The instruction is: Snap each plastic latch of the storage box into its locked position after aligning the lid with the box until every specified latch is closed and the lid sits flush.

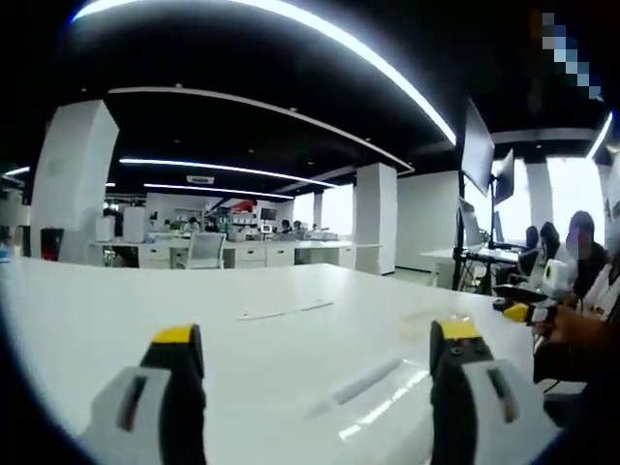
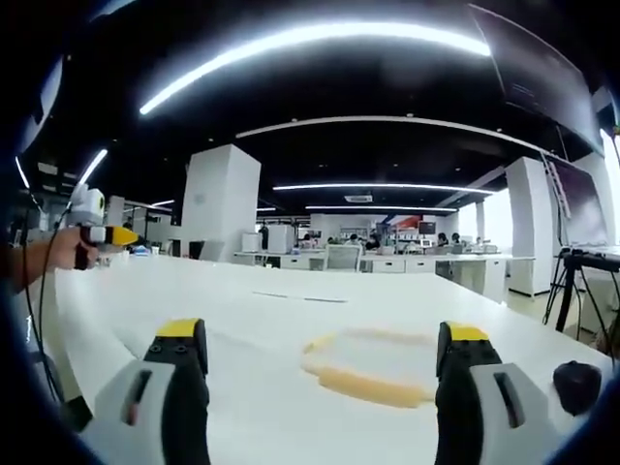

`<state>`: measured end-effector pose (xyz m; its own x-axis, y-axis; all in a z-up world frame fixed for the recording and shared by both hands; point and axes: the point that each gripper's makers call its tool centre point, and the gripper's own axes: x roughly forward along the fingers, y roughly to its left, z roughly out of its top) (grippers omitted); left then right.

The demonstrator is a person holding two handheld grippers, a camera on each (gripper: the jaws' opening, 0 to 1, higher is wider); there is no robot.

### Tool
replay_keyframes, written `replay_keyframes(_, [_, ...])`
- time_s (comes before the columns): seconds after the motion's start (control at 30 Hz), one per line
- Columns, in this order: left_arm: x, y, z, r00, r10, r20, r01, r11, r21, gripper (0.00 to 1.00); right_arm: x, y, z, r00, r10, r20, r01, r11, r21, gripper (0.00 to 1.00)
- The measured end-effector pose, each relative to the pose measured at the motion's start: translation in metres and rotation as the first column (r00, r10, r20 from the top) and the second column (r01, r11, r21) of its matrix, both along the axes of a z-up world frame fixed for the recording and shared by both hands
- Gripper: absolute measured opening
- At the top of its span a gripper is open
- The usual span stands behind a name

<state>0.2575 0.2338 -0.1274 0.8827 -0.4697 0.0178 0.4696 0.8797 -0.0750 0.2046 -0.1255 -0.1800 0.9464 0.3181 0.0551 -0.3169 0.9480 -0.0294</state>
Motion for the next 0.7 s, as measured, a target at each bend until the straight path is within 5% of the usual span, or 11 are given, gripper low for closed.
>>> replay_keyframes(0.7, [0.02,-0.031,0.002,0.997,-0.082,-0.014,0.082,0.996,0.022,0.96,0.0,0.003,-0.003,1.0,0.008,-0.015,-0.008,1.0,-0.025,0.99])
